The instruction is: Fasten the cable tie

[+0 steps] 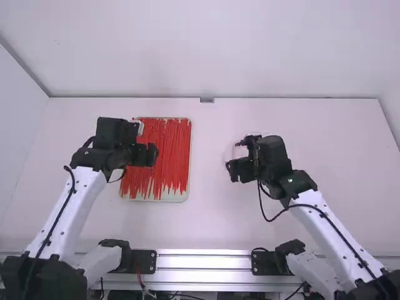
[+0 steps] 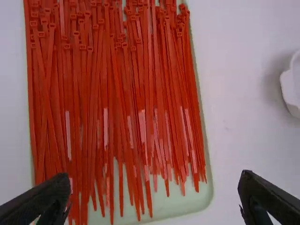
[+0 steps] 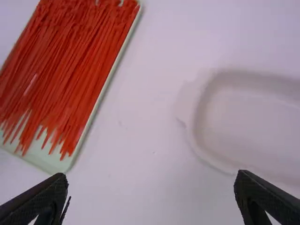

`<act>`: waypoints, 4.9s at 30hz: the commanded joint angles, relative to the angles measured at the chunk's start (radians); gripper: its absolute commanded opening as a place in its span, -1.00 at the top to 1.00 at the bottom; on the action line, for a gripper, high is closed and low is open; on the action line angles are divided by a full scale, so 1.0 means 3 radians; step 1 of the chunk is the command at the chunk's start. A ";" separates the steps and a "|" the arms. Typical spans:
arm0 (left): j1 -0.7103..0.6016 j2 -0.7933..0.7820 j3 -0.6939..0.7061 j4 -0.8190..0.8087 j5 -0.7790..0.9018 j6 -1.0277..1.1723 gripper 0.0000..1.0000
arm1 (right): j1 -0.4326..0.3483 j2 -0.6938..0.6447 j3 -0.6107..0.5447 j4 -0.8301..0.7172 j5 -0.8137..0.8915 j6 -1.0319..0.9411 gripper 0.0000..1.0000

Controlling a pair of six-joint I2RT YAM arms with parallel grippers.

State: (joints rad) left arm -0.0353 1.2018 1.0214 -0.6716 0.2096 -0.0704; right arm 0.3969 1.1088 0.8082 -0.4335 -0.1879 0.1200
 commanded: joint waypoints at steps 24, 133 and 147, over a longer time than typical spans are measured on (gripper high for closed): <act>-0.0014 0.1977 0.1826 -0.0364 -0.0066 0.0050 -0.92 | 0.0070 0.0885 0.1386 -0.0767 -0.0051 -0.0221 -0.99; -0.0076 0.3363 0.1696 0.0788 -0.0205 -0.0404 0.62 | 0.0074 0.1017 0.1385 -0.0938 -0.0046 -0.0216 -0.99; -0.0078 0.3363 0.1695 0.0738 -0.0203 -0.0413 0.69 | 0.0074 0.1017 0.1383 -0.0937 -0.0045 -0.0216 -0.99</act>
State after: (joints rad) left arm -0.0463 2.1921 1.5490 -0.4404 0.1528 -0.1879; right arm 0.4137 1.4063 1.1873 -0.7143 -0.2028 0.0528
